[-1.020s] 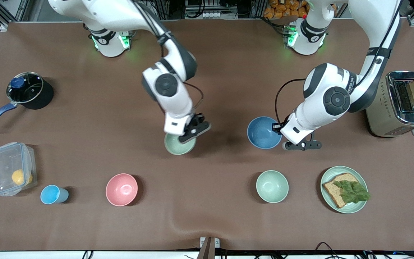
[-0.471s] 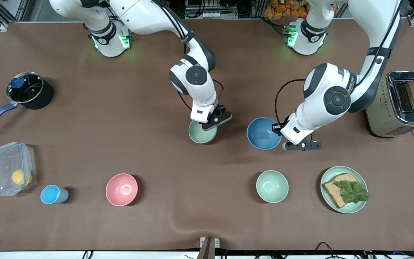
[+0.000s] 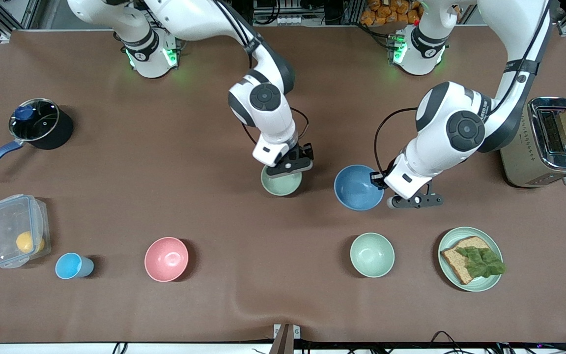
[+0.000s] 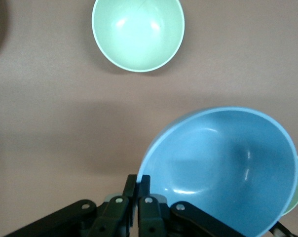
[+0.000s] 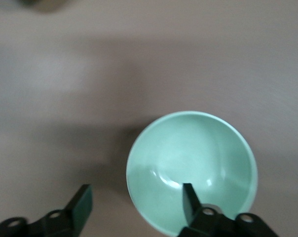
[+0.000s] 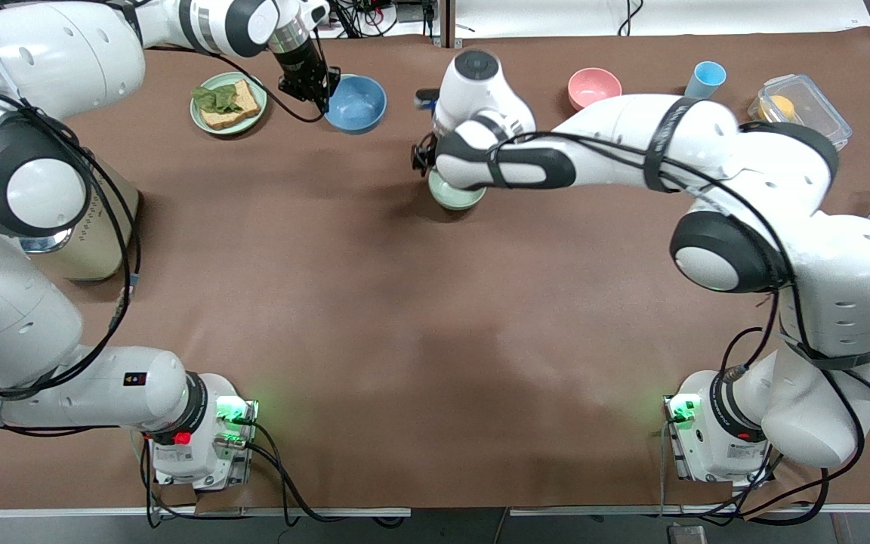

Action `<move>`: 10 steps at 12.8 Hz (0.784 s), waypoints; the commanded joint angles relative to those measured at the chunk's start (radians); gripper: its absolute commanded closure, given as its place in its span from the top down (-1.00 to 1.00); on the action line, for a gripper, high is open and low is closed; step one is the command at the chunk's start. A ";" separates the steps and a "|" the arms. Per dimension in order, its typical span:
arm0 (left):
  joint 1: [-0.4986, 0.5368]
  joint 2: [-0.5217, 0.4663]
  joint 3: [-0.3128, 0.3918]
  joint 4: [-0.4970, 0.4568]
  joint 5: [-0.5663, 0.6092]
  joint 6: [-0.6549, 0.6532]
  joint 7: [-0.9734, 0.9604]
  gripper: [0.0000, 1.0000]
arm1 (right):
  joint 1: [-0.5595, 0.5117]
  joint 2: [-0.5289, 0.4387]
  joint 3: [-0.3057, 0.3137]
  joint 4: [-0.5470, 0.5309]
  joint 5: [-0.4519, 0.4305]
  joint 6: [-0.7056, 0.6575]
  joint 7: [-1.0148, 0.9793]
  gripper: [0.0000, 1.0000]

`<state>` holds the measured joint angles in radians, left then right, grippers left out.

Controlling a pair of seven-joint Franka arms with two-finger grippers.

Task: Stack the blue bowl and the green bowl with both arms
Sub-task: 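Lower the green bowl onto the table and open the right gripper, then move the blue bowl over the green bowl with the left gripper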

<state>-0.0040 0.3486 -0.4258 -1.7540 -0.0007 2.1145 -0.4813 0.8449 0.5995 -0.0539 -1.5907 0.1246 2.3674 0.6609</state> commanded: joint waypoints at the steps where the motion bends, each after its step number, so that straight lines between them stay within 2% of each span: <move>1: -0.045 0.029 -0.002 0.062 -0.018 -0.016 -0.092 -1.00 | -0.133 -0.118 0.011 -0.029 0.018 -0.155 0.132 1.00; 3: -0.062 0.071 -0.004 0.106 -0.018 -0.016 -0.147 -1.00 | -0.209 -0.122 0.009 -0.029 0.076 -0.214 0.221 1.00; 5: -0.140 0.113 -0.001 0.136 -0.004 -0.016 -0.265 -1.00 | -0.263 -0.095 0.009 -0.041 0.128 -0.205 0.326 1.00; 8: -0.189 0.138 0.002 0.136 0.004 -0.016 -0.394 -1.00 | -0.265 -0.002 0.009 -0.035 0.240 -0.072 0.532 1.00; 10: -0.218 0.145 0.002 0.128 0.004 -0.016 -0.431 -1.00 | -0.251 0.063 0.011 -0.025 0.276 0.002 0.652 1.00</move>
<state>-0.2052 0.4800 -0.4283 -1.6499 -0.0008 2.1141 -0.8706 0.5808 0.6047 -0.0490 -1.6384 0.3572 2.3167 1.2060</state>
